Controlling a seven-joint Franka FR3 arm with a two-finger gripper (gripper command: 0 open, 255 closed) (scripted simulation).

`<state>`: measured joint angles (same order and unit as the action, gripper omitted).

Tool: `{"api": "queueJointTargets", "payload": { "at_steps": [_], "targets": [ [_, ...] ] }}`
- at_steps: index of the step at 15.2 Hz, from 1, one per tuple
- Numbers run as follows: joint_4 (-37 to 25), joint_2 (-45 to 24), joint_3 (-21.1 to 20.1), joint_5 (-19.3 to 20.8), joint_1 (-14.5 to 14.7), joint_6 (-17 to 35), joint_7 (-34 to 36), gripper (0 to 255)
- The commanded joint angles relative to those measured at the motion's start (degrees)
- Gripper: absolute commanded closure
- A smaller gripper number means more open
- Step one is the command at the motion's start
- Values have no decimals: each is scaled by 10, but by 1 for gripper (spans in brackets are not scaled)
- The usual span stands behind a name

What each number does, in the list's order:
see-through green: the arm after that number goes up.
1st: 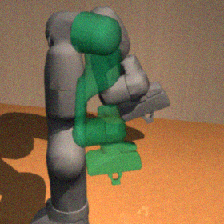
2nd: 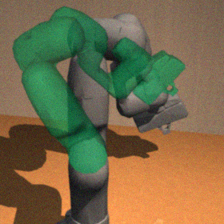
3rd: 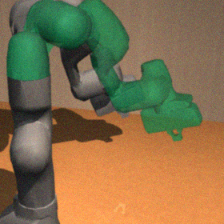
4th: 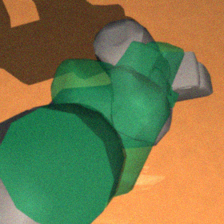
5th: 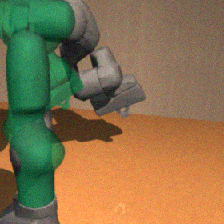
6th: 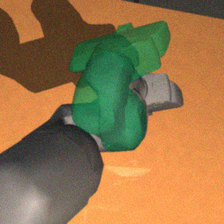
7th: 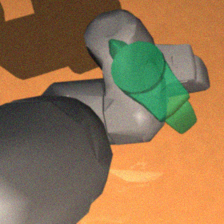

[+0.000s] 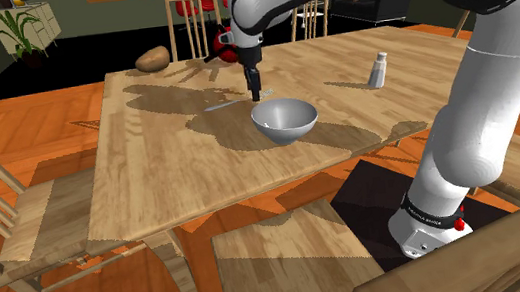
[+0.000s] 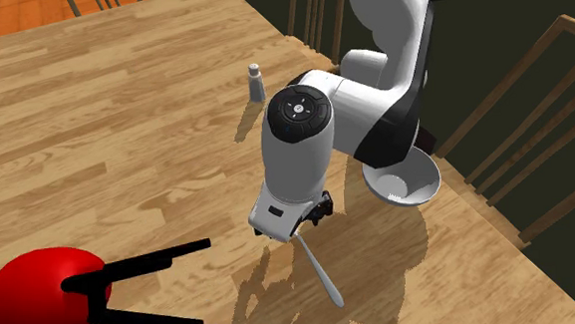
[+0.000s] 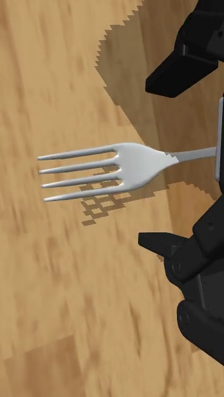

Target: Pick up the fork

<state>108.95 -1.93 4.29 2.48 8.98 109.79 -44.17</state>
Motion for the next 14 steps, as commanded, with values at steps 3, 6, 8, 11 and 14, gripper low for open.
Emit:
{"api": "queueJointTargets", "payload": {
  "at_steps": [3, 6, 8, 11, 14],
  "targets": [
    [3, 0, 0, 0, 0, 3, 0, 255],
    [4, 0, 0, 0, 0, 4, 0, 255],
    [2, 0, 0, 0, 0, 3, 0, 255],
    [-3, 2, 0, 0, 0, -5, 0, 255],
    [-22, 5, 0, 0, 0, -27, -1, 255]
  ]
}}
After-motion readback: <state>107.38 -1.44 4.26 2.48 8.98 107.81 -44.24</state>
